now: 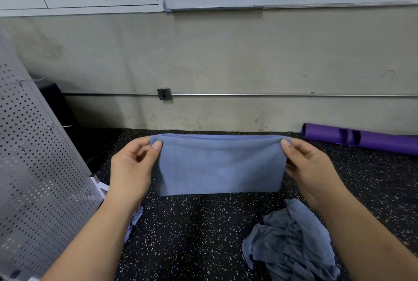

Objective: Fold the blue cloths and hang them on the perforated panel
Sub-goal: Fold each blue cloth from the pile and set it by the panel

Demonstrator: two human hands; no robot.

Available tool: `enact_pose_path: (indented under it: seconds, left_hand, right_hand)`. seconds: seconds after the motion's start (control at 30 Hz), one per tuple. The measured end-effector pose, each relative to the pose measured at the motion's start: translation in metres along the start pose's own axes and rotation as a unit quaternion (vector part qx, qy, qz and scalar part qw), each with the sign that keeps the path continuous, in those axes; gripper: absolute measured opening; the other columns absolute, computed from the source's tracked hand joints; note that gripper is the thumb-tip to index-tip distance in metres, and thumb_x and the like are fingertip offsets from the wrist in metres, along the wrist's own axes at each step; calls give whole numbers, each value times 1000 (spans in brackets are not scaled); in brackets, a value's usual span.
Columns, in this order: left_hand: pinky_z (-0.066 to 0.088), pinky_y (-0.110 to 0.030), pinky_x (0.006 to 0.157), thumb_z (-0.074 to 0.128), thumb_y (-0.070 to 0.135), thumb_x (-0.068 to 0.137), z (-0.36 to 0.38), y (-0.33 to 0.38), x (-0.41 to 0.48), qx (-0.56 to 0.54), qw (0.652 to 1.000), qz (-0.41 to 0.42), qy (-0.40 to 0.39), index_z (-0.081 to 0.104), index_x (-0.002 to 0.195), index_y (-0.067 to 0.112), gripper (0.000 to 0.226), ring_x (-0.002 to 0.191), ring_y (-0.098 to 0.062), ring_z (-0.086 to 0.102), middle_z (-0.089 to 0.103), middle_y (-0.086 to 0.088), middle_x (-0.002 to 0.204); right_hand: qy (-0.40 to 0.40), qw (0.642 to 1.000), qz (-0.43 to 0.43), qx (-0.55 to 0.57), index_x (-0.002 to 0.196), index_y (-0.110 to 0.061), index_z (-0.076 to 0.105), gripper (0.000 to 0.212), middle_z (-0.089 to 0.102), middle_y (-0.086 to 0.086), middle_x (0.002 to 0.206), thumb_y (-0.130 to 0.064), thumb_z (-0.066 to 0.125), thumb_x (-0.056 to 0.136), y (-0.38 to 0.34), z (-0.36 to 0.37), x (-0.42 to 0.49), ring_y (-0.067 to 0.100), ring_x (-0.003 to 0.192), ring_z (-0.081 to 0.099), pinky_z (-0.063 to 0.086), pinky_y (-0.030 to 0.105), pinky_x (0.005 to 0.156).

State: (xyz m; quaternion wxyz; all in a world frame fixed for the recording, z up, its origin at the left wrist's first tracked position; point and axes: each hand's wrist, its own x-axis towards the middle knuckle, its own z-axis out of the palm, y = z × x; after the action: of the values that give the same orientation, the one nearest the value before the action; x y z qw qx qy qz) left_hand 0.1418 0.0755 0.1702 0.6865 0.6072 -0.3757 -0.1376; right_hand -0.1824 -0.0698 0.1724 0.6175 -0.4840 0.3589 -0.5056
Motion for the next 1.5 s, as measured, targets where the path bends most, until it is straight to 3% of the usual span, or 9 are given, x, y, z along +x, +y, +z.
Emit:
enact_pose_path:
  seconds: [0.3,0.5,0.7,0.87,0.97,1.13,1.3,1.4,1.5]
  left_hand:
    - [38,-30,70,57,31,111,14,-4,-5,-12,999,-11,32,66,102,29,13,70,-4,44,54,17,72]
    - [39,-39,76,60,33,109,13,-3,-6,-28,999,-28,20,68,101,27,13,80,-11,52,64,4,87]
    - [47,-36,76,68,29,105,14,-3,-7,-12,1000,-24,11,75,99,23,12,77,-8,57,71,5,85]
    - [52,-31,81,70,32,104,12,-9,-6,20,997,-34,59,77,98,28,10,82,-3,65,78,7,90]
    - [49,-35,73,60,38,108,13,-10,-8,121,991,-4,55,67,102,28,13,76,-5,62,74,2,85]
    - [48,-34,67,51,41,110,20,-1,-15,183,981,36,56,55,106,31,11,75,-10,62,69,6,80]
    - [52,-37,70,57,38,109,14,-4,-6,123,992,11,38,62,101,33,11,76,-14,67,73,2,84]
    - [50,-38,72,63,37,107,13,-8,-5,73,995,-67,13,70,99,28,14,75,-15,60,73,-13,90]
    - [52,-34,71,70,35,103,13,-12,-5,31,979,-202,-13,77,97,14,23,77,-18,64,78,-7,88]
  right_hand:
    - [49,995,-65,-57,113,-13,79,18,82,8,107,-7,72,98,4,2,2,19,100,75,61,33,96]
    - [54,995,-45,-69,113,-13,76,14,82,9,105,-10,71,100,1,-1,2,19,97,74,57,44,102]
    - [100,984,-62,-130,108,-19,77,8,83,1,98,-20,72,102,-2,-2,-1,19,97,77,59,38,94]
    - [91,968,-82,-220,99,-27,75,5,76,3,75,-27,71,103,2,-5,1,26,71,68,60,43,79]
    - [93,937,-124,-312,99,-34,67,7,56,-7,58,-35,64,106,8,-1,-1,13,56,48,51,39,66]
    - [120,931,-162,-304,105,-32,61,7,56,18,76,-35,56,110,7,12,-8,13,62,43,40,36,63]
    - [102,937,-161,-293,103,-32,64,7,60,22,81,-35,60,108,3,8,-5,15,65,45,40,35,64]
    - [63,963,-101,-241,103,-33,67,6,68,20,84,-35,63,107,6,5,-2,20,67,53,45,39,66]
    - [48,983,1,-179,105,-29,73,6,78,6,103,-33,69,104,12,-2,3,19,84,69,55,39,74]
